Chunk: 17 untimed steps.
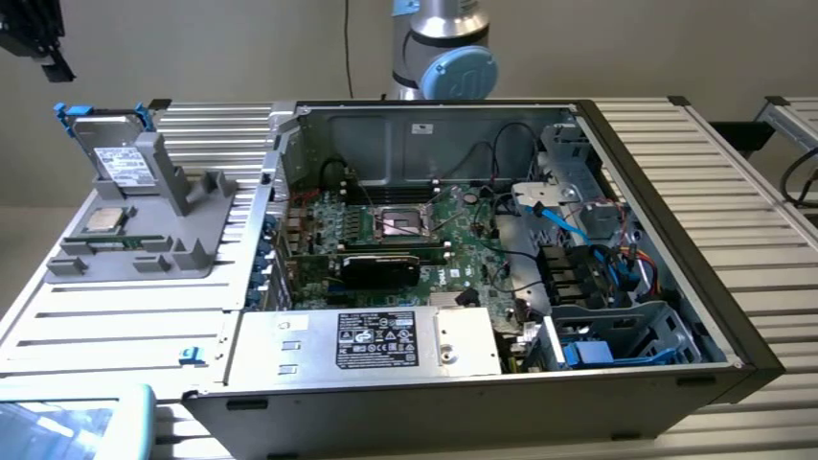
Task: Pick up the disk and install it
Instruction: 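Pick up the disk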
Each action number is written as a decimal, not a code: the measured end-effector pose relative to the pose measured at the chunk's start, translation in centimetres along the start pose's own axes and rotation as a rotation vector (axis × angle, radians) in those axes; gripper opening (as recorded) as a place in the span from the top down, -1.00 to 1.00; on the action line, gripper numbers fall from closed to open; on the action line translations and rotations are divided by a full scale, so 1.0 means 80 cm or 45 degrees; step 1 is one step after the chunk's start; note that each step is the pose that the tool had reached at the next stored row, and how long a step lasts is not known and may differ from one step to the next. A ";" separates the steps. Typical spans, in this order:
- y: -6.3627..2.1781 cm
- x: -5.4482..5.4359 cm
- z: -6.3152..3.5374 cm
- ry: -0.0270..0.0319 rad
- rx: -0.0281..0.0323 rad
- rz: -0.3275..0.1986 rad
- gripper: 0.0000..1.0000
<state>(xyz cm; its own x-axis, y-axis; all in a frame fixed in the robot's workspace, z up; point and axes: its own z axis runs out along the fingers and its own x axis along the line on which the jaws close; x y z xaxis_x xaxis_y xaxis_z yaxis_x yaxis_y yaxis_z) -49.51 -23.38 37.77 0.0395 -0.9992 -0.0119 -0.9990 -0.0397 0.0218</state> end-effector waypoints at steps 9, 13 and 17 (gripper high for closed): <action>0.000 0.002 0.004 -0.0023 -0.0017 0.037 0.79; 0.000 0.002 0.005 -0.0024 -0.0015 0.038 0.76; 0.000 0.002 0.005 -0.0024 -0.0015 0.037 0.51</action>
<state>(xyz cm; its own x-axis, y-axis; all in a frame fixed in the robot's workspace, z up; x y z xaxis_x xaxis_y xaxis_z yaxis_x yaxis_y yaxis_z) -49.50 -23.54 37.37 0.0100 -0.9999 -0.0131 -0.9997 -0.0103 0.0234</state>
